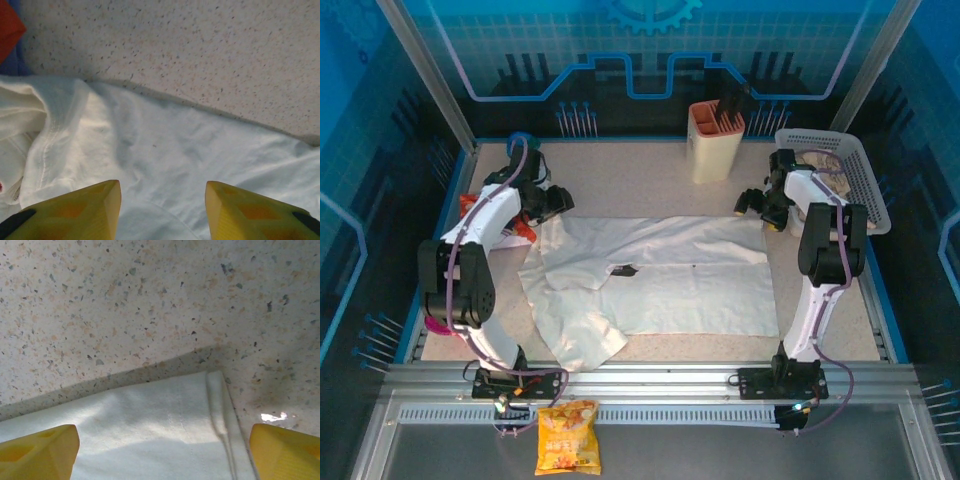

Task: Fold and stack the t-shirts

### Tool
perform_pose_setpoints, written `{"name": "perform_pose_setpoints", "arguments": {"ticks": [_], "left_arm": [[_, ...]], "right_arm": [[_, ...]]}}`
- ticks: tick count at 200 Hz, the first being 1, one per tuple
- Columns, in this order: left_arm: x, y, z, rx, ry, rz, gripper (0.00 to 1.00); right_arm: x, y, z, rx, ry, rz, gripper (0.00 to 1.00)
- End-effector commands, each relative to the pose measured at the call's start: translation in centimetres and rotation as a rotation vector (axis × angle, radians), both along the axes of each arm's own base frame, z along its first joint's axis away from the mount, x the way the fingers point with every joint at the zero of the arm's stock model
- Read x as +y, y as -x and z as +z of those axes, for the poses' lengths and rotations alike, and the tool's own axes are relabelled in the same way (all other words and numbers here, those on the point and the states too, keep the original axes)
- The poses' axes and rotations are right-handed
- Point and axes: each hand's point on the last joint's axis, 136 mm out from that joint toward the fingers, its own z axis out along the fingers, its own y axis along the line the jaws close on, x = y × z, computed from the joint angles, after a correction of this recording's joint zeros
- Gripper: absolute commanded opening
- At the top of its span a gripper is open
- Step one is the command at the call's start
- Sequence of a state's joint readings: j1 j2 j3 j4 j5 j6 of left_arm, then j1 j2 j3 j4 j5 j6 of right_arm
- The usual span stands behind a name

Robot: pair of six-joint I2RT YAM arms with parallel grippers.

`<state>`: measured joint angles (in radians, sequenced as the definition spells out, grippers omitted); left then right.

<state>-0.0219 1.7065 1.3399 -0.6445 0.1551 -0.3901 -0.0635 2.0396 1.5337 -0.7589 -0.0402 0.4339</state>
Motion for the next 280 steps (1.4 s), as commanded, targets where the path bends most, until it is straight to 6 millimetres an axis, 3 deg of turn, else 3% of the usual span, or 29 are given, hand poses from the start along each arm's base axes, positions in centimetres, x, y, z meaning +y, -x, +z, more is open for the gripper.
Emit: {"name": "perform_pose_setpoints", "arguments": {"ticks": [1,76,122,161,177,198,242,280], "left_arm": [[-0.4,0.1,1.4,-0.030,0.003,-0.015,0.48],[-1.0,2.6,1.0,-0.030,0.014,-0.036,0.48],[-1.2,3.0,1.0,-0.030,0.014,-0.047,0.48],[-1.3,3.1,0.9,-0.029,0.012,-0.053,0.48],[-1.2,3.1,0.7,-0.026,0.004,-0.056,0.48],[-0.9,3.0,0.3,-0.016,-0.013,-0.054,0.48],[0.1,2.3,0.8,-0.032,-0.069,-0.026,0.48],[0.5,0.6,1.1,-0.046,-0.093,-0.013,0.47]], "right_arm": [[-0.4,0.1,2.9,-0.058,0.094,0.031,0.90],[0.0,1.0,-0.6,0.062,0.157,0.051,0.79],[0.3,0.6,-1.7,0.090,0.184,0.067,0.63],[-0.4,0.5,-2.2,0.095,0.225,0.063,0.30],[-0.8,0.1,-1.9,0.085,0.250,0.068,0.08],[-1.4,-0.5,-1.0,0.069,0.295,0.071,0.00],[-3.1,-2.1,2.1,-0.008,0.399,0.059,0.00],[-3.9,-3.3,2.8,-0.031,0.417,0.043,0.00]]}}
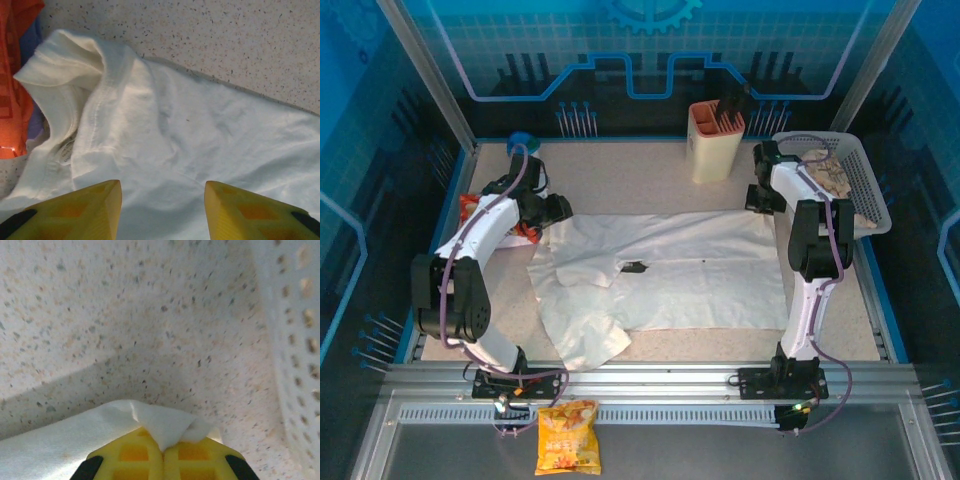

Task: Fold and stack the t-shirts

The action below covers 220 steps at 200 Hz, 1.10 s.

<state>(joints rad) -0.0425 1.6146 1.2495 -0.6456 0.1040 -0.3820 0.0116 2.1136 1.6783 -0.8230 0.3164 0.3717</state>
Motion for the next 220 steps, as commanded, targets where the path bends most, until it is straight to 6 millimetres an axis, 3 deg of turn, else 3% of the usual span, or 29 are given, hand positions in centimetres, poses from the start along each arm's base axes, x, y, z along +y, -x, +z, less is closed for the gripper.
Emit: {"name": "perform_pose_setpoints", "arguments": {"ticks": [1,29,60,88,98,122,146,181,220], "left_arm": [[0.4,-1.8,1.0,-0.043,-0.046,-0.007,0.47],[1.5,-4.0,0.6,-0.057,-0.110,0.020,0.41],[2.0,-5.9,-1.4,-0.014,-0.138,0.027,0.39],[2.7,-5.9,-3.1,0.044,-0.145,0.038,0.37],[2.9,-5.7,-3.2,0.044,-0.152,0.044,0.37],[3.5,-5.6,-3.4,0.041,-0.164,0.062,0.40],[4.3,-5.6,-3.9,0.064,-0.173,0.084,0.41],[4.4,-5.2,-4.7,0.096,-0.170,0.089,0.41],[4.1,-6.0,-5.5,0.086,-0.137,0.105,0.41]], "right_arm": [[-1.2,-1.1,1.8,-0.041,0.054,-0.007,0.00],[-1.3,-1.8,1.6,-0.042,0.048,-0.010,0.01],[-0.8,-1.5,1.6,-0.037,0.036,-0.002,0.33],[0.2,-1.2,4.1,-0.120,0.012,0.036,0.78],[0.6,-1.1,5.0,-0.145,0.005,0.052,0.86],[3.4,-0.5,6.5,-0.193,-0.108,0.103,0.91],[7.1,0.7,6.4,-0.205,-0.245,0.166,0.93],[10.1,2.5,4.3,-0.158,-0.289,0.215,0.95],[11.3,3.2,1.7,-0.106,-0.319,0.212,0.95]]}}
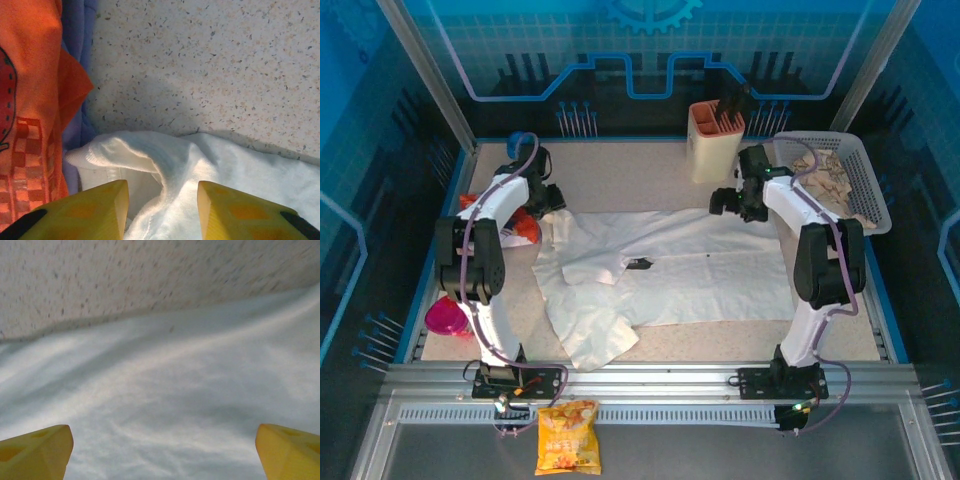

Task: Fold and stack the t-shirts

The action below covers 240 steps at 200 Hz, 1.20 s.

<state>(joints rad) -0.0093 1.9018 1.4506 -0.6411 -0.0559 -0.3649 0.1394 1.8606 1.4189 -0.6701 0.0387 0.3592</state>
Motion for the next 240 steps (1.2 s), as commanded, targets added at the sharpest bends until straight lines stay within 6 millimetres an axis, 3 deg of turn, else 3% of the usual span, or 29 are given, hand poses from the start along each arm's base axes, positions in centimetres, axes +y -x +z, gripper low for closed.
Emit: {"name": "perform_pose_setpoints", "arguments": {"ticks": [1,19,39,59,88,126,162,175,188,218,240], "left_arm": [[0.1,-0.5,-0.9,0.007,0.019,0.022,0.41],[0.3,-1.2,-1.6,-0.001,0.036,0.038,0.36],[0.9,-1.8,-2.3,-0.001,0.039,0.060,0.18],[2.0,-2.2,-2.7,0.000,0.024,0.081,0.07],[3.5,-2.0,-3.3,0.025,0.006,0.106,0.03],[5.8,-0.6,-4.3,0.071,-0.025,0.157,0.01],[5.9,-0.6,-5.3,0.110,-0.019,0.146,0.12],[5.8,-0.8,-5.5,0.112,-0.008,0.143,0.25],[5.4,-1.0,-5.0,0.101,0.012,0.139,0.32],[4.2,-1.0,-0.3,0.015,0.041,0.122,0.46],[1.4,0.1,3.5,-0.060,0.125,0.084,0.54]], "right_arm": [[1.1,0.0,-1.7,0.026,-0.045,-0.003,0.95],[1.4,0.3,-2.9,0.056,-0.054,-0.008,0.95],[0.9,0.8,-4.7,0.107,-0.031,-0.028,0.95],[0.3,1.1,-6.2,0.157,-0.020,-0.048,0.94],[-0.8,1.6,-7.6,0.198,-0.018,-0.097,0.94],[-2.1,1.6,-7.4,0.193,-0.042,-0.163,0.91],[-2.9,1.4,-6.9,0.194,-0.025,-0.180,0.92],[-2.7,1.3,-6.7,0.187,-0.039,-0.175,0.92],[-2.2,1.1,-6.2,0.169,-0.060,-0.160,0.92],[-0.8,0.6,-3.8,0.097,-0.087,-0.088,0.93],[0.3,0.5,-1.3,0.015,-0.113,-0.027,0.95]]}}
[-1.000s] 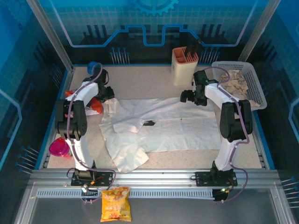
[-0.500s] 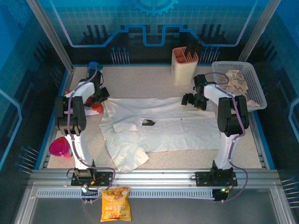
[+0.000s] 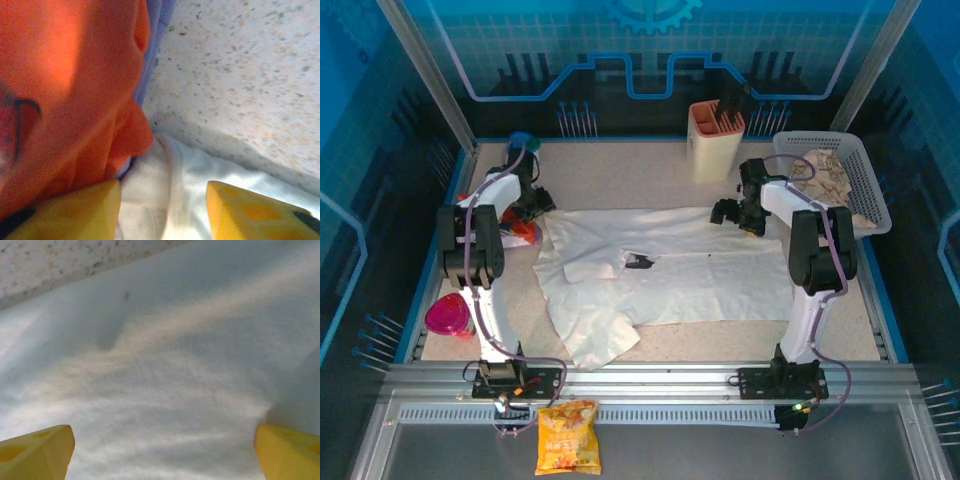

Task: Fold and stack the t-shirts

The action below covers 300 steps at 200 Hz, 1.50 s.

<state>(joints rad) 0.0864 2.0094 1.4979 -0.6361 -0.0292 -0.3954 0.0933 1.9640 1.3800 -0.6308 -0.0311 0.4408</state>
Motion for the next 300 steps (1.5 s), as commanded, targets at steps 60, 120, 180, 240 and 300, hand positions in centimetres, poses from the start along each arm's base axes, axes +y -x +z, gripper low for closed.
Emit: {"name": "perform_pose_setpoints", "arguments": {"ticks": [60,120,180,240,300], "left_arm": [[-9.4,9.9,8.3,-0.154,0.207,-0.103,0.55],[-10.0,18.7,5.9,-0.166,0.181,-0.118,0.53],[-11.5,18.9,1.1,-0.187,0.140,-0.192,0.44],[-11.1,17.4,-0.5,-0.194,0.067,-0.205,0.39],[-11.7,16.7,-1.4,-0.192,0.092,-0.196,0.32]], "right_arm": [[3.2,2.1,7.3,-0.198,-0.124,0.113,1.00],[3.2,6.5,7.9,-0.231,-0.178,0.035,1.00],[4.0,8.3,9.0,-0.252,-0.195,0.078,1.00],[4.5,8.6,9.3,-0.253,-0.220,0.098,1.00],[4.5,8.5,9.5,-0.258,-0.225,0.096,1.00]]}}
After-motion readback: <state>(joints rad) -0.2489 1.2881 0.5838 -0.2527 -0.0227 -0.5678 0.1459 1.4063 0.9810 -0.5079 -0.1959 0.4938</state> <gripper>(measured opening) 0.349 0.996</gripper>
